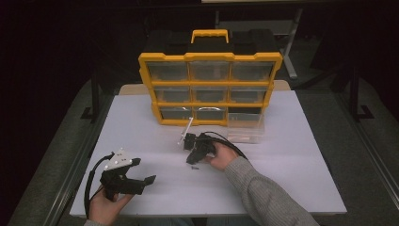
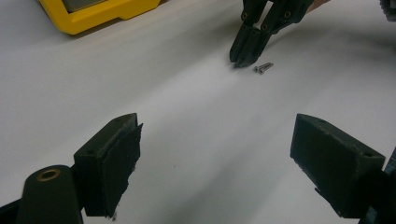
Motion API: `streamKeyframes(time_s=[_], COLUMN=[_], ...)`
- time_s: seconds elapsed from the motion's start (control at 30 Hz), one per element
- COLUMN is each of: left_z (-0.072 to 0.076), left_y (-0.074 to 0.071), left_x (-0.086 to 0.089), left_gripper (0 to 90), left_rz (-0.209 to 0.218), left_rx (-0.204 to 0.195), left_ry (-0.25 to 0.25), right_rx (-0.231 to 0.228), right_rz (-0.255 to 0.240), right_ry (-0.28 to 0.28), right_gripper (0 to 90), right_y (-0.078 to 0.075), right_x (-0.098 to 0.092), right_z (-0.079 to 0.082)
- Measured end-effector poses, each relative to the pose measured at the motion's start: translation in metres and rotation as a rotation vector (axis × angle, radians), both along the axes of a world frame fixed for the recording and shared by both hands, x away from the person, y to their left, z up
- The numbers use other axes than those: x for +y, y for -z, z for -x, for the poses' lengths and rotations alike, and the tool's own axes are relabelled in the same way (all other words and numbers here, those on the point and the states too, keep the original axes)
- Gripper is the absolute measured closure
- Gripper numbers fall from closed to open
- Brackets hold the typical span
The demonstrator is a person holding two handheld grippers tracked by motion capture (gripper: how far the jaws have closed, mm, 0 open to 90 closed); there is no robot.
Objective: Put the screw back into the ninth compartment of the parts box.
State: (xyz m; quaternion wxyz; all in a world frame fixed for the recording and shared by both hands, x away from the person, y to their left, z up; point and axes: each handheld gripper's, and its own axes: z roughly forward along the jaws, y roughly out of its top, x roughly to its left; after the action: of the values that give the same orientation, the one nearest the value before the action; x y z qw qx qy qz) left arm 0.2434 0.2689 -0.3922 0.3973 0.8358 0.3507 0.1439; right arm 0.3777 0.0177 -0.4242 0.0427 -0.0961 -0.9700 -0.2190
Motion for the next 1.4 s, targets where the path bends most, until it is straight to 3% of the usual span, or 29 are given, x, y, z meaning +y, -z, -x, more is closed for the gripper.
streamKeyframes(time_s=[0.3,0.53,0.63,0.87,0.9,0.97,1.07,1.4], left_z=[0.000,-0.001,0.000,0.000,0.000,0.000,0.000,-0.001], left_y=[0.000,0.000,0.000,0.000,0.000,0.001,0.000,0.000], left_x=[0.000,-0.001,-0.002,-0.002,-0.002,-0.002,-0.002,-0.002], left_gripper=[15.7,15.7,15.7,15.7,15.7,15.7,15.7,15.7], left_rz=[-0.002,0.000,0.000,-0.012,-0.009,-0.008,-0.010,-0.013], left_rx=[-0.001,-0.002,0.004,0.005,0.005,0.006,0.004,0.002], left_ry=[0.000,0.002,-0.001,0.006,0.003,0.000,0.000,0.002], right_rx=[0.003,0.011,0.018,0.016,0.003,-0.010,-0.038,-0.070], right_rz=[0.015,-0.067,-0.095,-0.105,-0.105,-0.124,-0.115,-0.122], right_ry=[0.004,0.009,0.012,0.041,0.063,0.074,0.105,0.208], right_gripper=[86.2,86.2,86.2,86.1,86.1,86.2,86.1,86.1], right_y=[-0.001,-0.024,-0.039,-0.064,-0.074,-0.082,-0.094,-0.112], right_x=[0.000,-0.015,-0.024,-0.045,-0.056,-0.065,-0.079,-0.125], right_z=[0.000,-0.003,-0.005,-0.012,-0.016,-0.019,-0.025,-0.043])
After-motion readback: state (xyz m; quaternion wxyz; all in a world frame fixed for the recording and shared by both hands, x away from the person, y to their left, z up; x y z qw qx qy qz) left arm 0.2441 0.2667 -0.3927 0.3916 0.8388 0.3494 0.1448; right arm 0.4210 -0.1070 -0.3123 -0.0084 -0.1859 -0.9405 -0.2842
